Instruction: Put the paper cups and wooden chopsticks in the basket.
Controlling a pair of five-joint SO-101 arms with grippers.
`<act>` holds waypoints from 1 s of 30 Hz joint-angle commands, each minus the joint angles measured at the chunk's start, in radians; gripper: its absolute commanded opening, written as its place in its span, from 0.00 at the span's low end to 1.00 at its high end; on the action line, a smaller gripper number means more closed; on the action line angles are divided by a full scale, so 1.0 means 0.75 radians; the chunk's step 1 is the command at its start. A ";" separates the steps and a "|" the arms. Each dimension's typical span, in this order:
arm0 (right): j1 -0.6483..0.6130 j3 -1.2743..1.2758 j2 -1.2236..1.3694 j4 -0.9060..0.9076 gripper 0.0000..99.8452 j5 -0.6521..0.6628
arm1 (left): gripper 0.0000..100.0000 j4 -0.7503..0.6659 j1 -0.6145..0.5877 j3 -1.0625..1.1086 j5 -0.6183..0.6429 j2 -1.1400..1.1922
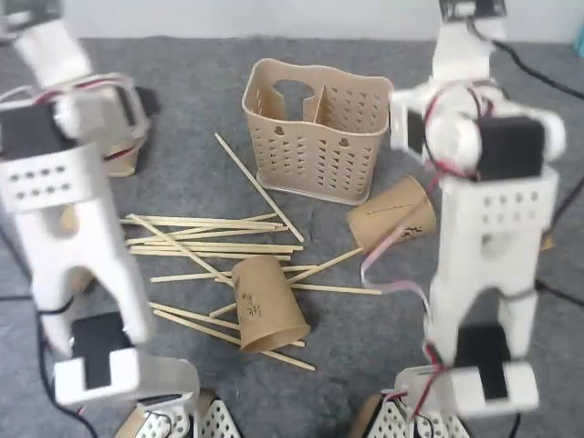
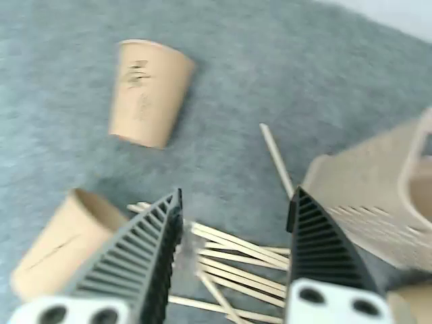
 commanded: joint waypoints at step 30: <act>-1.114 2.342 -1.464 -0.727 0.25 0.876 | 0.24 -0.035 -0.908 -0.367 -0.229 0.413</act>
